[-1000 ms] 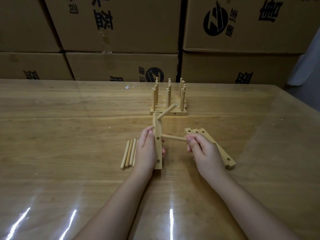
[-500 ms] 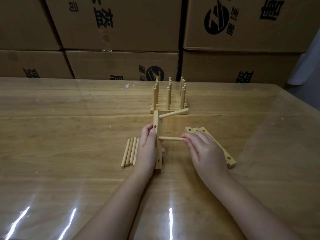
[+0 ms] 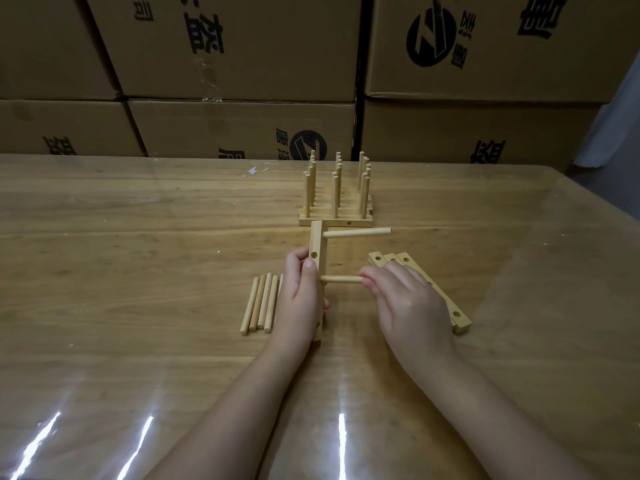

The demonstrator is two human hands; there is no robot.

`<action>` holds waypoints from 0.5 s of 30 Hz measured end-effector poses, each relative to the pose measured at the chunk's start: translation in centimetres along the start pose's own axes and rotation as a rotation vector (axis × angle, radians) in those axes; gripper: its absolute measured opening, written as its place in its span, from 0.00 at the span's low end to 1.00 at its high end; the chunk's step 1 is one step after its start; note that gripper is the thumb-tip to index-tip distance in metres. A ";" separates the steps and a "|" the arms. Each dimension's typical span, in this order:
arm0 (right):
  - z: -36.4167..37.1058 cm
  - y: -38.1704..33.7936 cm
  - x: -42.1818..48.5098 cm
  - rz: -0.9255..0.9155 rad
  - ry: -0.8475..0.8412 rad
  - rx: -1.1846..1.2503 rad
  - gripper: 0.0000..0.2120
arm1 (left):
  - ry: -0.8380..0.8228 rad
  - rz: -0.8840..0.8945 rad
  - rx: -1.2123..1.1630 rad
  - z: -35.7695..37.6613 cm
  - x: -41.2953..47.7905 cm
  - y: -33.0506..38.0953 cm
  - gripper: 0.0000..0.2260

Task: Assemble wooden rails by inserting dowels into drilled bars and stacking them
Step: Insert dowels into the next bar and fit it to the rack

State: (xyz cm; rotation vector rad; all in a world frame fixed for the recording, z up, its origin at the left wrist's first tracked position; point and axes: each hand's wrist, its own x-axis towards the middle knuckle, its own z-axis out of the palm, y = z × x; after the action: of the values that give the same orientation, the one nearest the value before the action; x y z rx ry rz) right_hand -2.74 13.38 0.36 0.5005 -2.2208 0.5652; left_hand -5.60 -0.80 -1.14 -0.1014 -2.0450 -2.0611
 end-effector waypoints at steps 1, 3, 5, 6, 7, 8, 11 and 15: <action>0.0 -0.1 0.0 0.008 0.003 0.002 0.13 | 0.002 0.010 0.014 0.0 0.0 -0.1 0.08; -0.1 -0.2 -0.1 0.024 0.009 0.004 0.13 | 0.003 0.027 0.033 0.0 0.0 -0.2 0.08; -0.1 -0.3 -0.2 0.036 0.011 0.007 0.13 | 0.003 0.043 0.046 0.0 -0.1 -0.2 0.08; -0.1 -0.3 -0.2 0.045 0.005 0.010 0.13 | 0.002 0.051 0.053 -0.1 -0.1 -0.2 0.08; -0.1 -0.3 -0.3 0.055 -0.003 0.015 0.13 | 0.002 0.059 0.061 -0.1 -0.1 -0.3 0.08; -0.1 -0.3 -0.3 0.064 -0.007 0.020 0.11 | 0.002 0.067 0.070 -0.1 -0.2 -0.4 0.08; -0.1 -0.2 -0.3 0.079 -0.007 0.029 0.09 | -0.004 0.095 0.103 -0.2 -0.2 -0.6 0.07; -0.1 -0.1 -0.4 0.080 -0.006 0.013 0.07 | 0.012 0.123 0.137 -0.1 -0.2 -0.8 0.08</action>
State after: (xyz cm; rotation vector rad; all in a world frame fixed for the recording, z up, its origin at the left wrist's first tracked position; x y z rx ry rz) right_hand -2.40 13.38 0.17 0.4216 -2.2521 0.6204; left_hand -5.61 -0.91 -1.98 -0.1853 -2.1093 -1.8397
